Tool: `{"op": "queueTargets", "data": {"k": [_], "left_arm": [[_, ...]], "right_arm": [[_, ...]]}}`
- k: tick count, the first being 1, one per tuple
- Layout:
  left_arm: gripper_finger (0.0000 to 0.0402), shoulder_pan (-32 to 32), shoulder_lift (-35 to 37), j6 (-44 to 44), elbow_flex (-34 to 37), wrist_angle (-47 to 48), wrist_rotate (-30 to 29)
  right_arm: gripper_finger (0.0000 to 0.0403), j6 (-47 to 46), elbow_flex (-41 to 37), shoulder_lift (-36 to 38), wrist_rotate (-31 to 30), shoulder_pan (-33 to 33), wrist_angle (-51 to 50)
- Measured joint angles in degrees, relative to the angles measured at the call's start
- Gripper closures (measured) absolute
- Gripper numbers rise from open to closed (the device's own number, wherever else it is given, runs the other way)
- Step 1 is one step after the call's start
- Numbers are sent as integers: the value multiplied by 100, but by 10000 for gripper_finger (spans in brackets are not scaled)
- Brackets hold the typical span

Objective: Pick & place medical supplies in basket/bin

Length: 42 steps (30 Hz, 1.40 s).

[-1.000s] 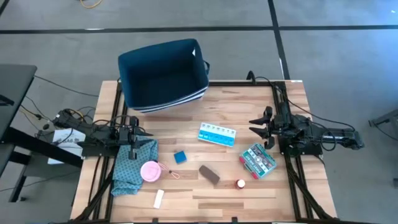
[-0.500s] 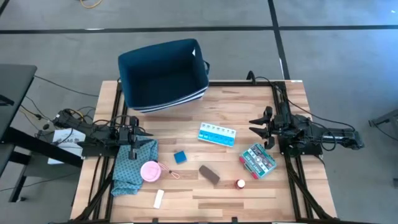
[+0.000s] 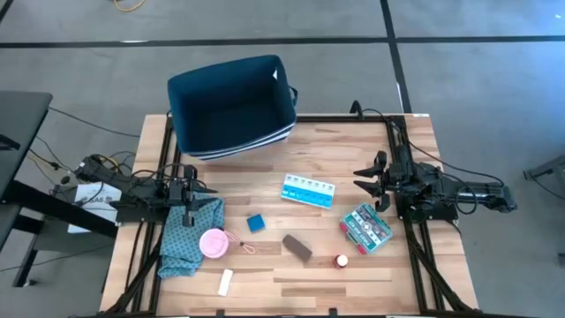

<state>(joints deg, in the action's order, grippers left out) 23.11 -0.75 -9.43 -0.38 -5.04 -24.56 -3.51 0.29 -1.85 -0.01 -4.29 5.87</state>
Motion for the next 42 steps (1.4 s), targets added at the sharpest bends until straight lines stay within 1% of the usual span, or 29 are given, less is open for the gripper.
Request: {"op": "queueTargets", "data": {"k": [37, 42], "left_arm": [[319, -1, 0, -15, 2, -1, -1], [319, 0, 0, -1099, 2, -9, -273]], "right_arm": [[265, 0, -2, 0, 2, 0, 0], [265, 0, 0, -2, 2, -2, 0]]}}
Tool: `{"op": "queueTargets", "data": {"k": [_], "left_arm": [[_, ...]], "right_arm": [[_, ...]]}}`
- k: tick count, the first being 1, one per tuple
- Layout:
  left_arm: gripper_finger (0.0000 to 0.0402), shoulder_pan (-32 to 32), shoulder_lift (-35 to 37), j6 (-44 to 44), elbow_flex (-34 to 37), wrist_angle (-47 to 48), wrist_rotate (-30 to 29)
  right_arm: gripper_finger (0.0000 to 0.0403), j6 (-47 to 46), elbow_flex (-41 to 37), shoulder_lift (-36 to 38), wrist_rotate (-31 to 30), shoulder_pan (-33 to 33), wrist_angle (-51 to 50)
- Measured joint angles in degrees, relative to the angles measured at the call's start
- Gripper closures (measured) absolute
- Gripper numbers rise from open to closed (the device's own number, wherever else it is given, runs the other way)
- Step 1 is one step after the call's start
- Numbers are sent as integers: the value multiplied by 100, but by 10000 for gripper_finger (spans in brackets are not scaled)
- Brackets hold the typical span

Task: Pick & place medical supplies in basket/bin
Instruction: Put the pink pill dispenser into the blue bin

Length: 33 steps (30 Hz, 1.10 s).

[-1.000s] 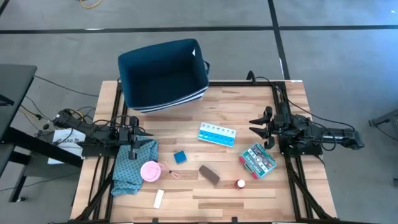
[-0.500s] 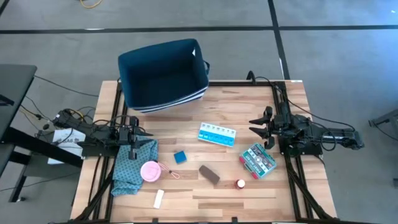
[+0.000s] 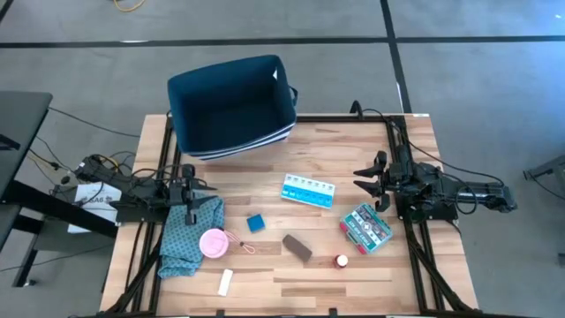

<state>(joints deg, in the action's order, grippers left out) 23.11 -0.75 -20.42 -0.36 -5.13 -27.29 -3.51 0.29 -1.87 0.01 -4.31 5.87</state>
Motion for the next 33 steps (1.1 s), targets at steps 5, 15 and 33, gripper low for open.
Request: {"op": "queueTargets", "data": {"k": [5, 15, 33], "left_arm": [[319, 0, 0, -41, -2, 0, 120], [319, -9, -2, 2089, -1, -16, 718], [319, -9, -35, 2708, 0, -1615, 1621]], "right_arm": [[266, 0, -1, 1, 0, 1, 0], [266, 0, 0, 1, -1, 0, 0], [264, 0, -2, 2, -1, 2, -9]]}}
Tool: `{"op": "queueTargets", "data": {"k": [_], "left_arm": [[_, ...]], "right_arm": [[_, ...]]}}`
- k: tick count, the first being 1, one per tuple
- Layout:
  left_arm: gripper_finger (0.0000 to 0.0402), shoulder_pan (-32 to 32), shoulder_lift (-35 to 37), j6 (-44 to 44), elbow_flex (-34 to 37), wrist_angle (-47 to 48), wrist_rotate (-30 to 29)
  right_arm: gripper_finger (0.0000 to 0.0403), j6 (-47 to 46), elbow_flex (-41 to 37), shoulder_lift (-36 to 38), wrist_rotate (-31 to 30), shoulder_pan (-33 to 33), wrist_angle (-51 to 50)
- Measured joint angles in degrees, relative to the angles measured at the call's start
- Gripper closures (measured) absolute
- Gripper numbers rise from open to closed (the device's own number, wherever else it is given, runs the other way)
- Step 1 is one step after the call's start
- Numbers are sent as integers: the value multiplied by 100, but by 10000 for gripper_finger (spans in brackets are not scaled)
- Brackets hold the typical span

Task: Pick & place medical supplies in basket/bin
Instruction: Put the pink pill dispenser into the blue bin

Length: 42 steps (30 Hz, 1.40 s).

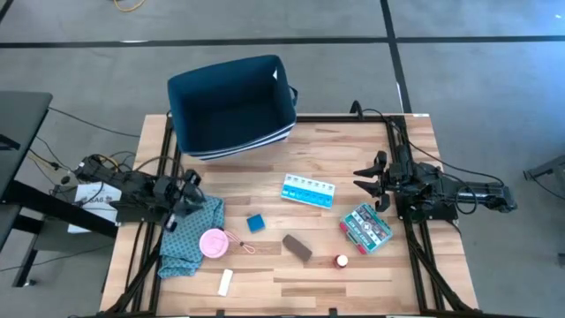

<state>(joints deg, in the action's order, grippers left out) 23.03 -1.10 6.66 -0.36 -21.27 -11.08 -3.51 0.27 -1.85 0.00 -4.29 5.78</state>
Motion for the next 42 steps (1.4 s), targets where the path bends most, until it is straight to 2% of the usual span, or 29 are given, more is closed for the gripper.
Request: {"op": "queueTargets", "data": {"k": [5, 9, 15, 18, 22, 29, 33, 38, 42], "left_arm": [[319, 0, -2, 742, 0, 5, -979], [319, 0, -4, 893, 0, 224, -1025], [319, 0, -3, 131, 0, 91, -1098], [319, 0, -2, -237, 0, 113, -1468], [319, 0, -2, -202, 0, 171, -1880], [319, 0, -4, 579, 0, 663, -1792], [319, 0, -4, 710, 0, 742, -1705], [310, 4, -76, 749, -1, 823, -1296], [288, 2, -288, 555, -101, 913, -1258]], "right_arm": [[266, 0, 2, 0, -1, 0, -2], [265, 0, 2, 0, -1, -1, -2], [265, 39, 0, 0, -1, 0, -38], [266, 446, 1, -2, -1, 0, -178], [264, 653, 0, -2, -1, 0, -296], [266, 755, 1, -2, -8, -10, -361], [265, 804, 2, -9, 32, 28, -167], [265, 326, 0, 4, 84, 127, 868], [266, 523, 0, 1, 84, 118, 1465]]}}
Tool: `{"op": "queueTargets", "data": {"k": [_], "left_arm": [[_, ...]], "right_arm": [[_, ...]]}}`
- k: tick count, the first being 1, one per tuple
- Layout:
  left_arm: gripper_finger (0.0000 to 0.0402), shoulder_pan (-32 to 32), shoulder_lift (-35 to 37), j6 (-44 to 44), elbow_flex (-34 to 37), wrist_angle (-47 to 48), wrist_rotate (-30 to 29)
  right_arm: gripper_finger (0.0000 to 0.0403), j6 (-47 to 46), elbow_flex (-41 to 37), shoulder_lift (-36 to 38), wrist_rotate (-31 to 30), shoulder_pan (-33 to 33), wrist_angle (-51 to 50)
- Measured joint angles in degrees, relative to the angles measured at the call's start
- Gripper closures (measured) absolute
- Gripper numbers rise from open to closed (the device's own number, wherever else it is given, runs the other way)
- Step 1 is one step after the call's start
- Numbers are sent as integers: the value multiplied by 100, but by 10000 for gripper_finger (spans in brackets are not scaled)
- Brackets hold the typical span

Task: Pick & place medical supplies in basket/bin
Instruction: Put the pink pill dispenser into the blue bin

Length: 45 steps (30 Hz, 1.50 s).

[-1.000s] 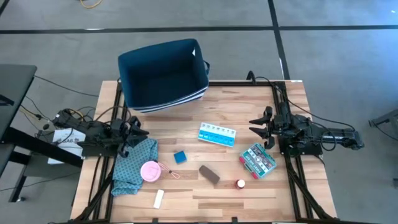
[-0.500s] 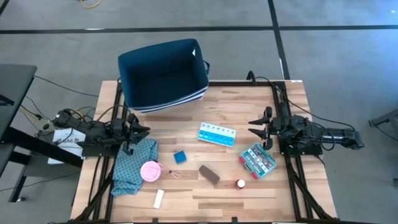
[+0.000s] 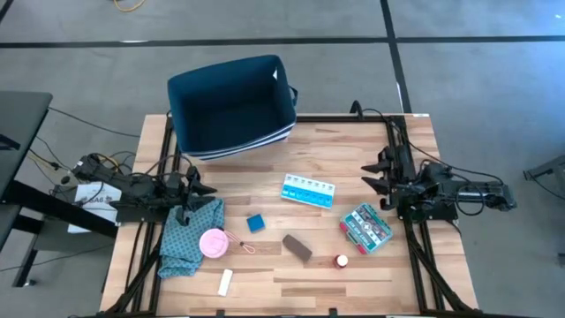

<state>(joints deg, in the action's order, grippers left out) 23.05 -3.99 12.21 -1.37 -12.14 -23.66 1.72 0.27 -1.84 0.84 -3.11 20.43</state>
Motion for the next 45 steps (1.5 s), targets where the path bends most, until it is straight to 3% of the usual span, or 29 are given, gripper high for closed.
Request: {"op": "queueTargets", "data": {"k": [5, 8, 11, 13, 15, 24, 30, 34, 40, 45], "left_arm": [[257, 0, -498, -679, -506, -256, -83], [245, 0, -964, -1311, -1226, 109, -120], [242, 2, -1527, -1867, -2163, 1012, -675], [242, -2, -2013, -1660, -2758, 1674, -1127], [244, -3, -2542, -1194, -3267, 2264, -1203], [262, 15, -5219, -633, -4964, 3587, -759], [264, 11, -6568, -63, -5815, 4307, -337], [264, 11, -7224, 450, -6164, 4476, 35], [264, 62, -7967, 1210, -6447, 4519, 838], [264, 238, -8463, 1661, -6448, 4814, 1409]], "right_arm": [[264, -462, 31, 2, -1, 10, 362], [265, -808, 110, -3, 0, 9, 368], [264, -1074, 127, 0, 24, 9, 288], [264, -1057, 127, -3, 43, 10, 35], [264, -1061, 127, -3, 26, 11, -181], [260, -1082, 140, -1, -1001, -2, -414], [265, -1703, 485, -215, -862, 40, -362], [269, -1675, 990, -880, -680, 323, -459], [271, -1047, 1618, -2891, -1440, 835, -524], [271, -820, 2325, -4119, -1473, 965, -465]]}}
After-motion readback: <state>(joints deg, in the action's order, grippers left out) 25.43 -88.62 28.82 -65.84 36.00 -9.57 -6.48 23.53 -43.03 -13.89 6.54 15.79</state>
